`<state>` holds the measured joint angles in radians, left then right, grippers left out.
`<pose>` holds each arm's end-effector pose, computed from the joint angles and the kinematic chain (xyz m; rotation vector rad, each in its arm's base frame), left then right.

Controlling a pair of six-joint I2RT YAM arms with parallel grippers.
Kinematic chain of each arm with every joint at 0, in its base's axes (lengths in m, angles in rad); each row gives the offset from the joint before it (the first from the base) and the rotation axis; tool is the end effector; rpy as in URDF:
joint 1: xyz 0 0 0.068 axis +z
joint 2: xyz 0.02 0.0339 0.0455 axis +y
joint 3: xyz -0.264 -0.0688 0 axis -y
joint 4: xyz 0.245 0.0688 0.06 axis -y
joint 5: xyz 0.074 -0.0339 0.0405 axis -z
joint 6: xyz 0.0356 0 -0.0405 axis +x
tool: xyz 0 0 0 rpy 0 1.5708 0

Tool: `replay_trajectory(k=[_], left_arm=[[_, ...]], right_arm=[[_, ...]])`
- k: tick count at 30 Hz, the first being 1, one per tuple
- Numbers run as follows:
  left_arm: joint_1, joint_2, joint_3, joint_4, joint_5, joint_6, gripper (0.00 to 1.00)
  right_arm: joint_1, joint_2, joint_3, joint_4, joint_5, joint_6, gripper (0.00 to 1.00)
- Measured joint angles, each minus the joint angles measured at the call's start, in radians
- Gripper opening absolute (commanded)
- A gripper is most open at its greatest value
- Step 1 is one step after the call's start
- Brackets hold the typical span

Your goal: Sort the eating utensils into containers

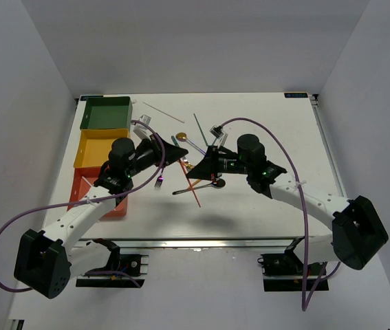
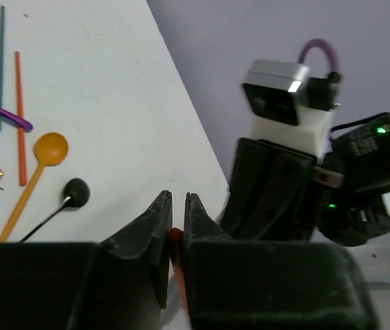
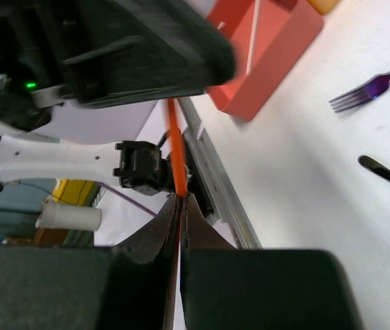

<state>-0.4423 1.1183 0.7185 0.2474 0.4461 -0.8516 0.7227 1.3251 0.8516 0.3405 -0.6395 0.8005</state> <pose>0.2270 -0.1245 0.2947 -0.0236 1.9023 -1.3039 0.2131 0.2162 0.2976 -0.4779 1.9266 1.6083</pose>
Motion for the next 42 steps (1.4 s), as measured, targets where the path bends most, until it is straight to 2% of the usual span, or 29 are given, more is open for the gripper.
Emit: replay_trajectory(k=[1, 4, 6, 7, 8, 10, 13, 18, 20, 26, 37, 41, 42], left_arm=[[0.0, 0.0, 0.0, 0.01, 0.005, -0.011, 0.02], [-0.003, -0.002, 0.0, 0.013, 0.014, -0.012, 0.0], [-0.002, -0.004, 0.003, -0.017, -0.003, -0.008, 0.0], [-0.002, -0.006, 0.007, -0.054, -0.027, -0.002, 0.0], [-0.002, -0.01, 0.021, -0.119, -0.085, 0.005, 0.0], [0.002, -0.015, 0.063, -0.262, -0.224, 0.013, 0.0], [0.097, -0.024, 0.118, -0.466, -0.432, 0.017, 0.0], [0.447, -0.06, 0.124, -0.725, -0.734, 0.054, 0.0], [0.523, -0.069, 0.125, -0.796, -0.82, 0.078, 0.0], [0.586, -0.073, 0.132, -0.893, -0.942, 0.133, 0.0], [0.653, -0.04, 0.183, -0.909, -1.006, 0.225, 0.0], [0.663, -0.021, 0.177, -0.887, -0.982, 0.251, 0.17], [0.663, -0.018, 0.174, -0.879, -0.968, 0.257, 0.28]], right_arm=[[0.001, 0.01, 0.003, -0.007, 0.014, -0.002, 0.0], [0.009, 0.027, 0.014, -0.033, 0.051, -0.009, 0.0], [0.01, 0.028, 0.031, -0.048, 0.077, -0.016, 0.33], [0.01, 0.027, 0.038, -0.05, 0.094, -0.018, 0.46], [0.01, 0.026, 0.044, -0.057, 0.114, -0.028, 0.56], [0.006, 0.01, 0.046, -0.09, 0.173, -0.052, 0.63], [-0.009, -0.05, 0.046, -0.178, 0.266, -0.101, 0.66], [-0.056, -0.196, 0.044, -0.29, 0.377, -0.182, 0.69], [-0.07, -0.241, 0.04, -0.32, 0.406, -0.208, 0.7], [-0.086, -0.267, 0.016, -0.377, 0.442, -0.249, 0.71], [-0.087, -0.211, -0.009, -0.394, 0.435, -0.26, 0.71], [-0.087, -0.209, -0.026, -0.392, 0.434, -0.26, 0.71], [-0.087, -0.209, -0.029, -0.391, 0.434, -0.26, 0.71]])
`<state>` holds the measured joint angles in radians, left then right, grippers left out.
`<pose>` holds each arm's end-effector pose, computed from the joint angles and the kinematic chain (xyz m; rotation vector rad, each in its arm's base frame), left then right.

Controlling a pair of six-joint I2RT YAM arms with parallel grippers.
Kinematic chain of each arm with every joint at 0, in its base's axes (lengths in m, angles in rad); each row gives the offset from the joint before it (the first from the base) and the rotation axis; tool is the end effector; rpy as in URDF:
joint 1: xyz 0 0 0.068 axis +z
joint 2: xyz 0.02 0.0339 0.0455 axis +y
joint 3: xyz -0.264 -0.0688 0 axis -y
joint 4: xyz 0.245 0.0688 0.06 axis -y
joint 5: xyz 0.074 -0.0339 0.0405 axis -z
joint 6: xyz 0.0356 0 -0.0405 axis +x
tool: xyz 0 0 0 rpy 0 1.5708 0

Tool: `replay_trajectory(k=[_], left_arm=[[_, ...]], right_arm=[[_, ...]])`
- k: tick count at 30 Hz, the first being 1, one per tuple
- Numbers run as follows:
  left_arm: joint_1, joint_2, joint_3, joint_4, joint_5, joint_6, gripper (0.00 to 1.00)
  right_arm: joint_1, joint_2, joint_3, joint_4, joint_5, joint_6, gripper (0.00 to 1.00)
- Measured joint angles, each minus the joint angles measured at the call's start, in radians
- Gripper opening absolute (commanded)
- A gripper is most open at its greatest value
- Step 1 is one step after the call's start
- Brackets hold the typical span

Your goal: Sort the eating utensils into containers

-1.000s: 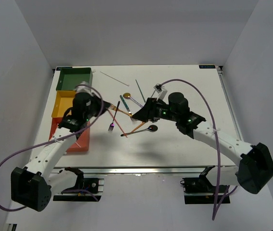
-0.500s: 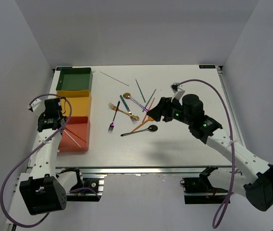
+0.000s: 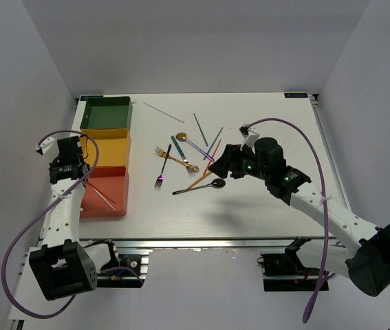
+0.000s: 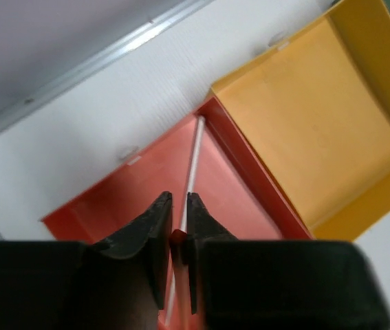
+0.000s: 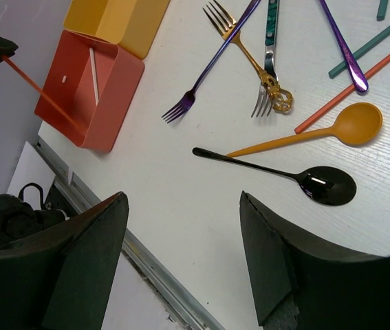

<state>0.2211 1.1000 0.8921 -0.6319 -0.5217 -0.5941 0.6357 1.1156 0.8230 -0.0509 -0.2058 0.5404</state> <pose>0.2131 0.0661 0.2788 -1.1274 2.0183 0.4401 0.2035 0.1592 0.3007 -0.2441 2.0197 0.9672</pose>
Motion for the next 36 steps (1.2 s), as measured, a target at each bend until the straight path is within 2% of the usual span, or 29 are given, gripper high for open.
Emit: replay_trajectory(k=[2, 3, 4, 7, 11, 12, 17, 24, 27, 30, 36], left_arm=[[0.002, 0.006, -0.004, 0.013, 0.035, 0.012, 0.44], [0.002, 0.008, -0.008, 0.023, 0.049, 0.017, 0.61], [0.002, 0.008, -0.015, 0.031, 0.065, 0.021, 0.69], [0.002, 0.006, -0.034, 0.042, 0.101, 0.026, 0.88], [0.002, -0.009, -0.046, 0.04, 0.113, 0.029, 0.92], [0.002, -0.016, -0.047, 0.04, 0.113, 0.029, 0.98], [0.002, -0.073, -0.047, 0.04, 0.138, 0.05, 0.98], [0.001, -0.237, -0.142, 0.121, 0.295, 0.069, 0.98], [-0.002, -0.237, -0.144, 0.137, 0.327, 0.071, 0.98], [-0.008, -0.231, -0.144, 0.14, 0.344, 0.071, 0.98], [-0.021, -0.223, -0.144, 0.147, 0.377, 0.071, 0.98]], right_arm=[[0.0, 0.0, -0.002, -0.001, 0.0, 0.0, 0.71], [0.0, 0.002, -0.002, 0.0, 0.001, 0.0, 0.71], [0.0, 0.003, -0.002, 0.001, 0.001, -0.001, 0.71], [0.0, 0.01, -0.002, 0.0, 0.007, -0.005, 0.71], [0.0, 0.064, 0.014, -0.014, 0.032, -0.027, 0.72], [0.0, 0.088, 0.024, -0.019, 0.043, -0.031, 0.72], [0.0, 0.246, 0.122, -0.107, 0.135, -0.068, 0.72], [0.0, 0.472, 0.297, -0.19, 0.389, -0.056, 0.68], [-0.001, 0.599, 0.402, -0.221, 0.469, -0.036, 0.64], [-0.002, 0.737, 0.523, -0.241, 0.53, -0.019, 0.53], [-0.019, 0.919, 0.689, -0.286, 0.604, 0.028, 0.44]])
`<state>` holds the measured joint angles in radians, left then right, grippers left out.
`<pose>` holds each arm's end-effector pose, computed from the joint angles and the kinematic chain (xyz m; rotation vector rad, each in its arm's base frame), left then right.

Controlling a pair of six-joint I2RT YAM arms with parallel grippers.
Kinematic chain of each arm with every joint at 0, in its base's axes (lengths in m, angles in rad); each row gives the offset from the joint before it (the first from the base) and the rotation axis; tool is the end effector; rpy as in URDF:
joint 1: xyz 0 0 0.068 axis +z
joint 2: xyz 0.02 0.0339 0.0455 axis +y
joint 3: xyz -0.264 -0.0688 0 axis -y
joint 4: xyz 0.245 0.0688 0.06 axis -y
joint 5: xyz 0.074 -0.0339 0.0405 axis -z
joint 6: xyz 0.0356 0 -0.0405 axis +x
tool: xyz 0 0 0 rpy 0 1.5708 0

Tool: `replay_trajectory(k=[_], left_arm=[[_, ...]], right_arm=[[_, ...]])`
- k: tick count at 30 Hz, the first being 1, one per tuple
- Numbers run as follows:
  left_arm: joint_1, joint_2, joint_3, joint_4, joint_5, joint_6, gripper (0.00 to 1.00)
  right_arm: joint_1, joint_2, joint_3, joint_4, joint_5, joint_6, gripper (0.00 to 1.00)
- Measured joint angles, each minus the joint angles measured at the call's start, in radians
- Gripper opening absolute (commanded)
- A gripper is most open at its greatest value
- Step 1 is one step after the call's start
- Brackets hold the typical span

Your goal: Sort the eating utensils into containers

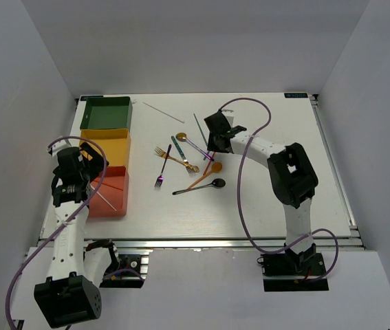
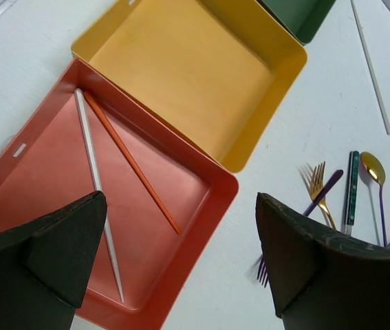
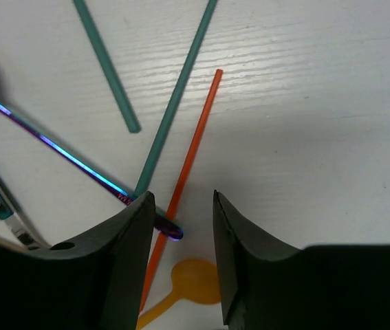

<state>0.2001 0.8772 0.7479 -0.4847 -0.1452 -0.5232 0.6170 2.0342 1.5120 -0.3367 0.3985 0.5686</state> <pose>0.1864 0.0431 0.2815 -0.8467 2.0062 -0.0253 0.3751 0.2491 0.1986 0.1189 2.3420 0.0941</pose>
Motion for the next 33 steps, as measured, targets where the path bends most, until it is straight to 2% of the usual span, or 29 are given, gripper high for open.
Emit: replay_trajectory(k=[3, 7, 10, 14, 18, 24, 29, 32, 33], left_arm=[[-0.002, 0.005, 0.0, 0.0, 0.016, 0.0, 0.98], [-0.008, 0.018, 0.0, 0.0, 0.035, 0.0, 0.98], [-0.015, 0.02, 0.0, 0.001, 0.047, 0.0, 0.98], [-0.021, 0.022, 0.0, 0.005, 0.059, 0.003, 0.98], [-0.025, 0.031, 0.0, 0.008, 0.069, 0.004, 0.98], [-0.026, 0.04, 0.0, 0.011, 0.089, 0.005, 0.98], [-0.026, 0.047, 0.0, 0.015, 0.101, 0.007, 0.98], [-0.026, 0.049, 0.0, 0.016, 0.105, 0.008, 0.98], [-0.026, 0.05, 0.0, 0.016, 0.106, 0.008, 0.98]], right_arm=[[-0.022, 0.034, 0.024, 0.0, -0.006, 0.011, 0.42], [-0.043, 0.095, 0.112, 0.014, -0.04, -0.042, 0.47], [-0.045, 0.152, 0.207, 0.028, -0.073, -0.111, 0.49], [-0.042, 0.27, 0.4, -0.004, -0.107, -0.204, 0.47], [-0.039, 0.352, 0.504, -0.022, -0.114, -0.276, 0.43], [-0.039, 0.383, 0.504, -0.063, -0.145, -0.338, 0.34], [-0.04, 0.4, 0.515, -0.068, -0.185, -0.359, 0.31], [-0.04, 0.4, 0.515, -0.068, -0.193, -0.37, 0.21], [-0.041, 0.4, 0.515, -0.068, -0.195, -0.37, 0.11]])
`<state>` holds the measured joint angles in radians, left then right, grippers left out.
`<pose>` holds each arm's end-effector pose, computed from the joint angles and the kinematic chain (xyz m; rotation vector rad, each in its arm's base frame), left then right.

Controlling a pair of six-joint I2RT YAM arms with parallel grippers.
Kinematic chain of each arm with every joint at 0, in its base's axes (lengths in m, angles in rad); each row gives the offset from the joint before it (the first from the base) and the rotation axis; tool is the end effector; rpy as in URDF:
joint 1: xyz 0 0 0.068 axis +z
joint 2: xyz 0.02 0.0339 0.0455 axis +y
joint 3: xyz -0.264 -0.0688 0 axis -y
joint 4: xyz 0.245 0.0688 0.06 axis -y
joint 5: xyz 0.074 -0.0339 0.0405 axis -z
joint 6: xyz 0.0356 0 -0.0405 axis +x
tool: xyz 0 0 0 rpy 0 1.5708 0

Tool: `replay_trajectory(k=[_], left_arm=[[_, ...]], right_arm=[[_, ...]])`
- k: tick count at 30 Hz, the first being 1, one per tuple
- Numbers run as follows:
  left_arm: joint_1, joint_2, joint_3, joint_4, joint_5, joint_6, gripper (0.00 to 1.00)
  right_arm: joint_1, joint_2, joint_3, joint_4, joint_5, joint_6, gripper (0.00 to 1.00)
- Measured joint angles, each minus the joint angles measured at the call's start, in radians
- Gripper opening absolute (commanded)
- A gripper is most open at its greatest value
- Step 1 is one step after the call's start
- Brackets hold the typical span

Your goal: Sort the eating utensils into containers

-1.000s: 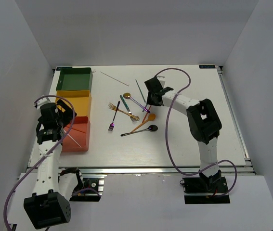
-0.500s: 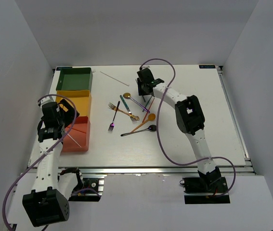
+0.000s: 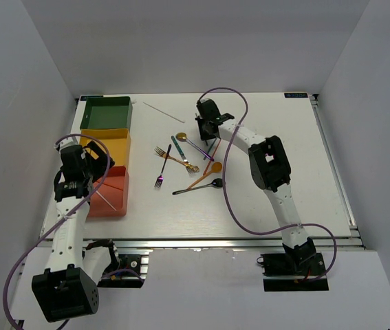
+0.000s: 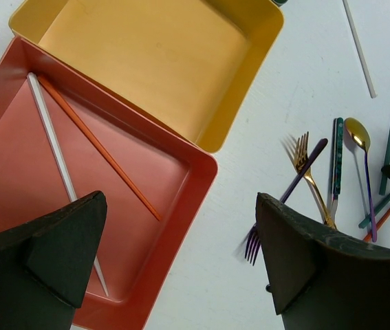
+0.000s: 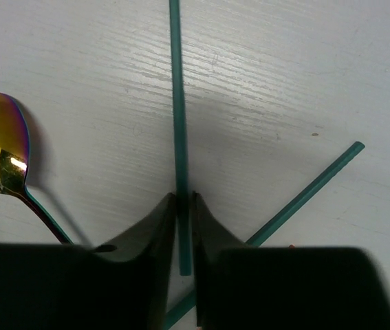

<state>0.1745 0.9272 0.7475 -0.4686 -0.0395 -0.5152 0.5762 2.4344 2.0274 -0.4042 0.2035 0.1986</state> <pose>0.1974 0.0362 0.2738 -0.7718 2.0840 -0.1440 0.4604 0.2906 0.1642 -0.3488 2.3386 0.1329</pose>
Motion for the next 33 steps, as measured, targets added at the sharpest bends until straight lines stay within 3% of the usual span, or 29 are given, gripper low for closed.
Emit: replay_trajectory(k=[3, 5, 12, 18, 26, 31, 33], left_arm=[[0.0, 0.001, 0.0, 0.001, 0.006, 0.0, 0.98], [0.0, 0.001, -0.001, 0.009, 0.04, 0.0, 0.98], [-0.015, -0.018, -0.124, 0.269, 0.433, -0.085, 0.98], [-0.048, -0.017, -0.172, 0.521, 0.663, -0.24, 0.98], [-0.215, -0.025, -0.163, 0.723, 0.708, -0.344, 0.98], [-0.267, -0.042, -0.211, 0.879, 0.694, -0.429, 0.97], [-0.269, -0.066, -0.247, 0.945, 0.684, -0.468, 0.9]], right_arm=[[-0.001, 0.0, -0.002, 0.003, -0.012, 0.0, 0.0], [-0.003, -0.002, -0.011, 0.021, -0.042, 0.006, 0.0], [-0.04, -0.037, -0.065, 0.091, -0.286, 0.105, 0.0], [-0.055, -0.348, -0.414, 0.323, -0.508, 0.208, 0.0], [0.032, -0.735, -0.727, 0.658, -0.724, 0.386, 0.0], [0.141, -0.809, -0.848, 0.73, -0.772, 0.456, 0.0], [0.18, -0.823, -0.87, 0.729, -0.779, 0.471, 0.0]])
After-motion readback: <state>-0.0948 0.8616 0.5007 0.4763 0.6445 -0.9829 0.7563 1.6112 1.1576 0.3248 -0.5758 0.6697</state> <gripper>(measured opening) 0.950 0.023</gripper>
